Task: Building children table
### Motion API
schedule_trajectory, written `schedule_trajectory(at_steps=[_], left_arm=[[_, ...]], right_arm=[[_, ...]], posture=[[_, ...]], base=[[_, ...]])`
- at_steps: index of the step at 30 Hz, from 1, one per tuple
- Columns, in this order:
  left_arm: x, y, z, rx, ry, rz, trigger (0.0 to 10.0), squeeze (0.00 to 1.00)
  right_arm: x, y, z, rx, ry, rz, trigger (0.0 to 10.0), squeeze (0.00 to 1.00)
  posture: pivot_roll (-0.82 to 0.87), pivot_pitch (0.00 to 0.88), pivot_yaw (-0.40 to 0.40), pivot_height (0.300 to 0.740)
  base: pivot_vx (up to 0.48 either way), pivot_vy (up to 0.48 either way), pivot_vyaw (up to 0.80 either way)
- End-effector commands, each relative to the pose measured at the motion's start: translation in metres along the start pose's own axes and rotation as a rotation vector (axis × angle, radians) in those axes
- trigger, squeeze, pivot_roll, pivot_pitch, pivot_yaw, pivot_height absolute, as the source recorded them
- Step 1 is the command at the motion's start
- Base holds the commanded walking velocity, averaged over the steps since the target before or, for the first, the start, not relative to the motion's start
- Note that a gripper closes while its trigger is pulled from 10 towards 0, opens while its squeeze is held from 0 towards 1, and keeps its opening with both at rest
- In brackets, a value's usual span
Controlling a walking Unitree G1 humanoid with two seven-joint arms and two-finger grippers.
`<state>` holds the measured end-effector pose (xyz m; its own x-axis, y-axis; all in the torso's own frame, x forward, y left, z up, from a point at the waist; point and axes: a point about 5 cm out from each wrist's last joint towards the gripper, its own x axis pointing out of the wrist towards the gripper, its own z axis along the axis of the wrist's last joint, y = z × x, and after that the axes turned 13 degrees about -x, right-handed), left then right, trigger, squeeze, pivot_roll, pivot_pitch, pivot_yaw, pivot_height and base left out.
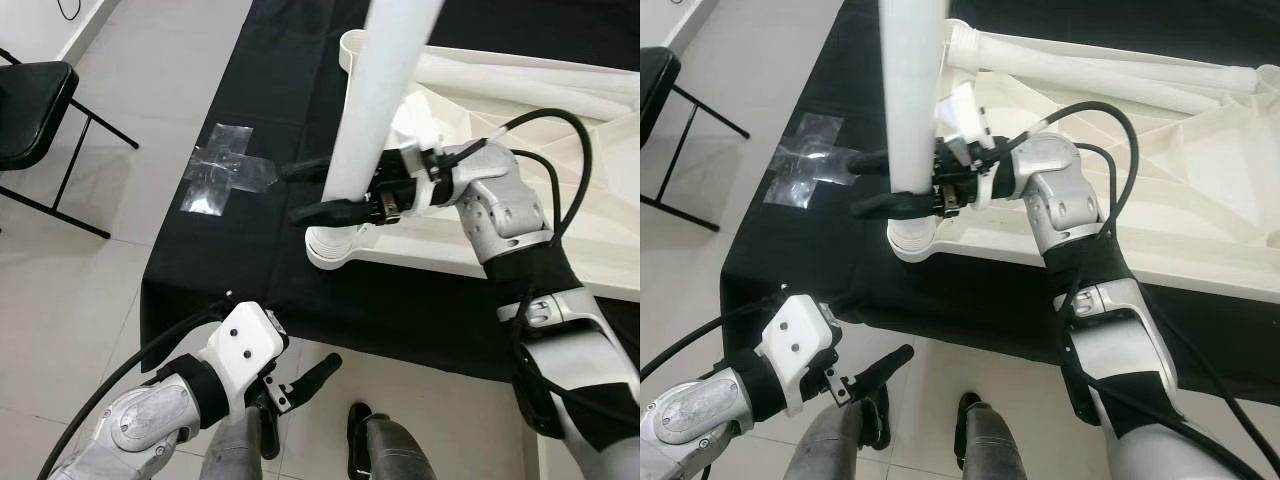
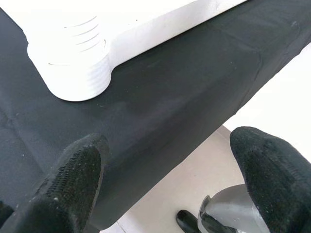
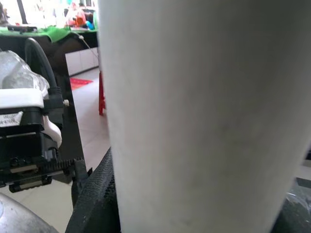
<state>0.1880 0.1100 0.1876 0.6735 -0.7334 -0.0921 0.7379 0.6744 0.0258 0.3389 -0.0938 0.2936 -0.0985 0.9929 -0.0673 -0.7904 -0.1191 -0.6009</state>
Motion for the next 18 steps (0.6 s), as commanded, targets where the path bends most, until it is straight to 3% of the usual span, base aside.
schedule_trajectory(at_steps=[1, 18], left_arm=[[-0.0010, -0.0068, -0.0025, -0.005, 0.019, -0.025, 10.0, 0.00], [0.0003, -0.0053, -0.0031, -0.001, 0.019, -0.022, 10.0, 0.00]], right_arm=[[-0.0026, 0.0227, -0.0390, 0.141, 0.158, 0.024, 10.0, 0.00], [-0.0006, 0.0256, -0.0324, 0.027, 0.218, 0.147, 10.0, 0.00]], posture=[[0.12, 0.423, -0.051, 0.740], [0.11, 0.425, -0.056, 0.740]], base=[[0.000, 0.000, 0.00], [0.000, 0.000, 0.00]])
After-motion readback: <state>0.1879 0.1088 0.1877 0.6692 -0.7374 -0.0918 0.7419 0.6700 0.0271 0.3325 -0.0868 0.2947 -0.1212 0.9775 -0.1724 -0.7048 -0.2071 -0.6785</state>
